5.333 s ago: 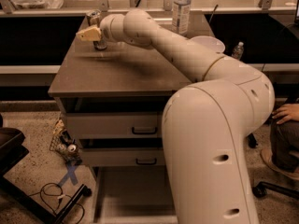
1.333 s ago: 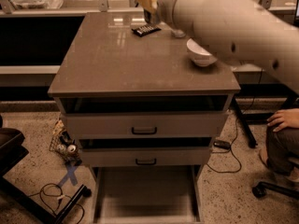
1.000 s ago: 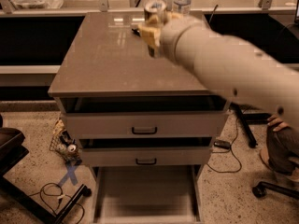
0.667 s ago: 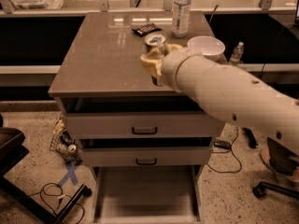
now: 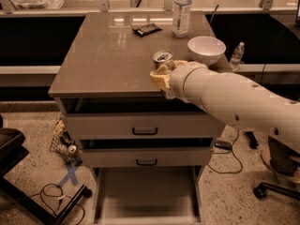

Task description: Place redbull can into bottom drawer

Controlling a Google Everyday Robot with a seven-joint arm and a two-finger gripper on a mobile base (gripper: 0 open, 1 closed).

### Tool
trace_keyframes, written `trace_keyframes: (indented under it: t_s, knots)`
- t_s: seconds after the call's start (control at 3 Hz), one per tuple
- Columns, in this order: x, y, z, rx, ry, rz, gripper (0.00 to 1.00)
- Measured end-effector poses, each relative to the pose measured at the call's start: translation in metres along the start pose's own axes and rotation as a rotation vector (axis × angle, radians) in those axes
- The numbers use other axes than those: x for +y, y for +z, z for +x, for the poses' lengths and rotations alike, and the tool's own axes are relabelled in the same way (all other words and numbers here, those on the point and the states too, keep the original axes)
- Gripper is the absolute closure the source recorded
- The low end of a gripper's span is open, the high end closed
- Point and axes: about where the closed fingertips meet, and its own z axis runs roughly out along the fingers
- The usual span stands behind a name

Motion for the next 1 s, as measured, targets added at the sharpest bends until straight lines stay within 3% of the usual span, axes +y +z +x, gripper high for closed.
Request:
trace_keyframes:
  t_s: [0.33,0.67,1.0]
  knots:
    - [0.009,0.014,0.001,-0.011,0.028,-0.019,1.00]
    - [0.006,0.037,0.021,-0.041,0.086,-0.029,1.00]
    - [0.005,0.015,0.031,-0.060,0.092,-0.017,1.00]
